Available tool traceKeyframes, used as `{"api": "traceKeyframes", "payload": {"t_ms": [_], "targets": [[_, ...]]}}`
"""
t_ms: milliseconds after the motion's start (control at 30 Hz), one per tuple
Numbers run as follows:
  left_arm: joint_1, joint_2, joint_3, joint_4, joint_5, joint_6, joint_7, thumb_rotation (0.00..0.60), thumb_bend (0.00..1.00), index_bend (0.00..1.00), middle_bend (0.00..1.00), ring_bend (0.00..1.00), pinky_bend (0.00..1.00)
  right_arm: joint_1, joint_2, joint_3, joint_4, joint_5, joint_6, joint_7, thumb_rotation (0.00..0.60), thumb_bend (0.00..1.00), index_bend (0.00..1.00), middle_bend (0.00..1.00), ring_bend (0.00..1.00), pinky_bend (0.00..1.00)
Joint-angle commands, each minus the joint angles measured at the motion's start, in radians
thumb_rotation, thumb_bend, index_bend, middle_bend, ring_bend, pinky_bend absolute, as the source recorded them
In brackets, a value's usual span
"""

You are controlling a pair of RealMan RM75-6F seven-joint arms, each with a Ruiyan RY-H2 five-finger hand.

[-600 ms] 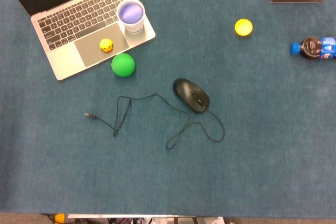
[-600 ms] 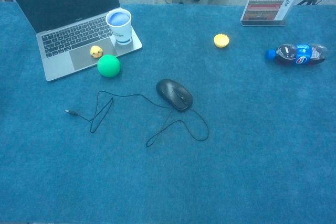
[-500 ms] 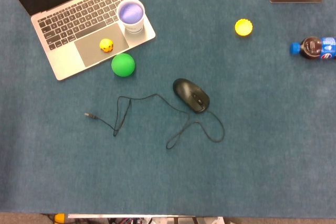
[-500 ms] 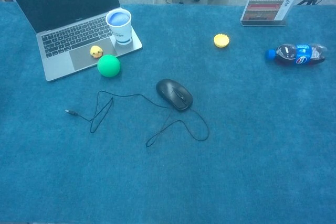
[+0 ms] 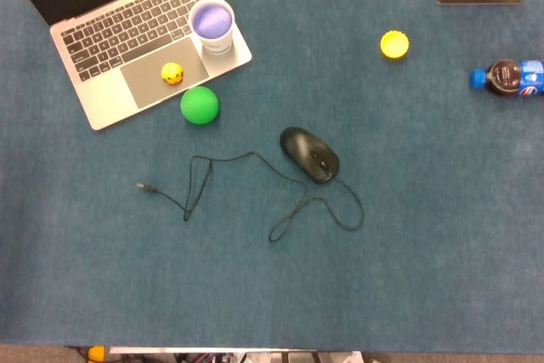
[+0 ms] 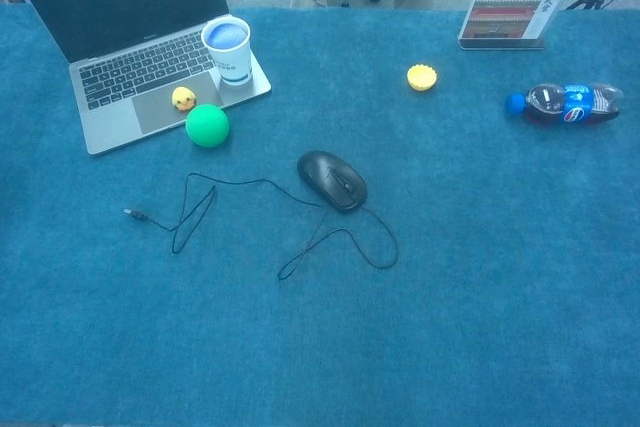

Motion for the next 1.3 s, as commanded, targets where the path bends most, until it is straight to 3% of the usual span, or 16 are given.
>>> {"api": "traceKeyframes", "payload": {"t_ms": [33, 200, 267, 367, 533, 800, 900, 1033, 1300], "targets": [[-0.060, 0.036, -0.004, -0.014, 0.026, -0.081, -0.012, 0.600, 0.45, 0.25, 0.26, 0.18, 0.11, 0.003, -0.001, 0.000, 0.000, -0.001, -0.004, 0.000, 0.600, 0.37, 0.61, 0.45, 0.36, 0.42], [-0.134, 0.053, -0.004, -0.019, 0.042, -0.186, -0.021, 0.600, 0.35, 0.27, 0.37, 0.35, 0.29, 0.009, -0.003, 0.001, 0.004, -0.001, -0.011, 0.002, 0.600, 0.37, 0.61, 0.45, 0.36, 0.42], [-0.157, 0.053, -0.003, -0.020, 0.045, -0.221, -0.026, 0.600, 0.33, 0.28, 0.43, 0.43, 0.45, 0.010, -0.003, 0.002, 0.006, 0.001, -0.013, 0.004, 0.600, 0.37, 0.61, 0.45, 0.36, 0.42], [-0.194, 0.043, 0.002, -0.015, 0.046, -0.279, -0.041, 0.600, 0.32, 0.29, 0.54, 0.54, 0.60, 0.010, -0.001, 0.001, 0.009, 0.003, -0.016, 0.006, 0.600, 0.37, 0.61, 0.45, 0.36, 0.42], [-0.235, 0.001, 0.011, 0.009, 0.040, -0.339, -0.024, 0.600, 0.32, 0.29, 0.66, 0.67, 0.71, 0.011, 0.002, 0.001, 0.015, 0.005, -0.019, 0.012, 0.600, 0.37, 0.61, 0.45, 0.36, 0.42], [-0.248, -0.074, 0.039, 0.044, 0.033, -0.362, 0.012, 0.597, 0.32, 0.25, 0.77, 0.81, 0.79, 0.011, 0.003, -0.001, 0.029, 0.007, -0.022, 0.028, 0.600, 0.37, 0.61, 0.45, 0.36, 0.42], [-0.247, -0.093, 0.050, 0.054, 0.030, -0.362, 0.021, 0.553, 0.32, 0.23, 0.82, 0.86, 0.81, 0.012, 0.004, 0.002, 0.034, 0.004, -0.017, 0.033, 0.600, 0.37, 0.61, 0.45, 0.36, 0.42], [-0.244, -0.124, 0.055, 0.070, 0.024, -0.354, 0.026, 0.519, 0.32, 0.23, 0.85, 0.89, 0.83, 0.014, 0.004, 0.007, 0.033, -0.005, -0.006, 0.039, 0.600, 0.37, 0.61, 0.45, 0.36, 0.42], [-0.257, -0.171, 0.085, 0.116, -0.007, -0.411, 0.041, 0.525, 0.32, 0.27, 0.86, 0.89, 0.83, 0.022, 0.011, 0.012, 0.022, -0.011, -0.004, 0.039, 0.600, 0.37, 0.61, 0.45, 0.36, 0.42]]}}
